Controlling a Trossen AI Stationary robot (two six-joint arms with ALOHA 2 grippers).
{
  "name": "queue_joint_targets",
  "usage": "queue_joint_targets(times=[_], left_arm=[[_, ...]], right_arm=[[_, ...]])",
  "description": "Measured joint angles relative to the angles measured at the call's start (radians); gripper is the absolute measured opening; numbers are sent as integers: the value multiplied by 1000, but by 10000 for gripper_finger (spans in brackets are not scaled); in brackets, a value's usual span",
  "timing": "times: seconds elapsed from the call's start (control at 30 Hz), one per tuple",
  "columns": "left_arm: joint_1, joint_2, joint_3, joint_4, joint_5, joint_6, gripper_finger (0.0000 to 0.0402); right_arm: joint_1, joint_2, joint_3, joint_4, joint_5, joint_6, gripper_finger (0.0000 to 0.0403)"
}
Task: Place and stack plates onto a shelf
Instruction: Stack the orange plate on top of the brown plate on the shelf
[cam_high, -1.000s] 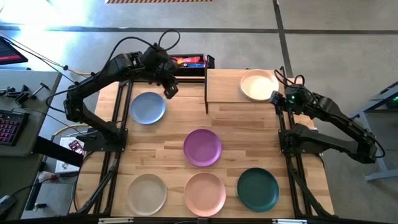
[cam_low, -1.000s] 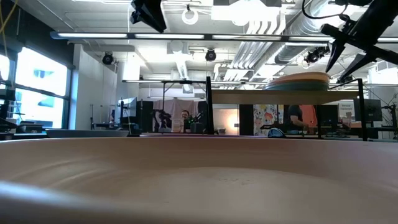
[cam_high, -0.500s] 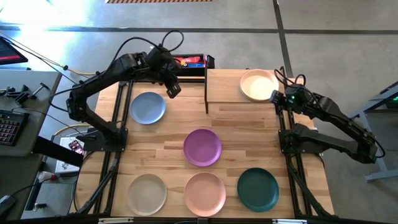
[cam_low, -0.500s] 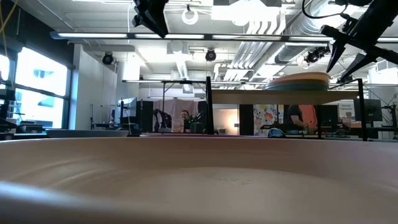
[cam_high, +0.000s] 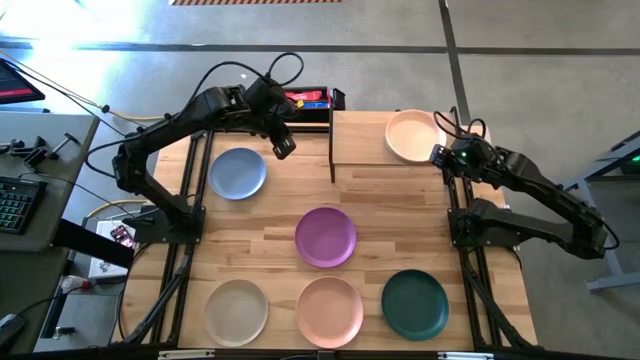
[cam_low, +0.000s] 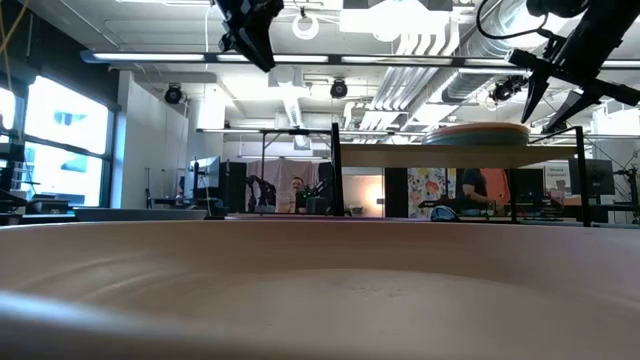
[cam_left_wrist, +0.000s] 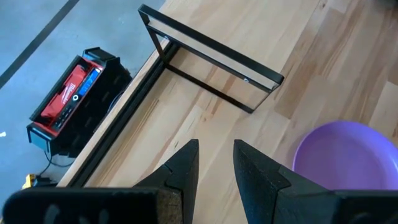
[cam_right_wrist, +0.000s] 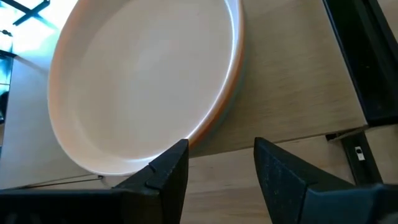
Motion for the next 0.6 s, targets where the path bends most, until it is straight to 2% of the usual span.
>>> queue_joint_targets(times=[0.23,0.47,0.6], left_arm=[[0,0,0,0,0,-6,88],[0,0,0,0,-4,-7,88],[0,0,0,0,-26,-7,88]], right_arm=[[0,-11,0,32,-12,-24,163],[3,8,0,213,-139,-106,163],[34,64,0,281,-163,-122,163]])
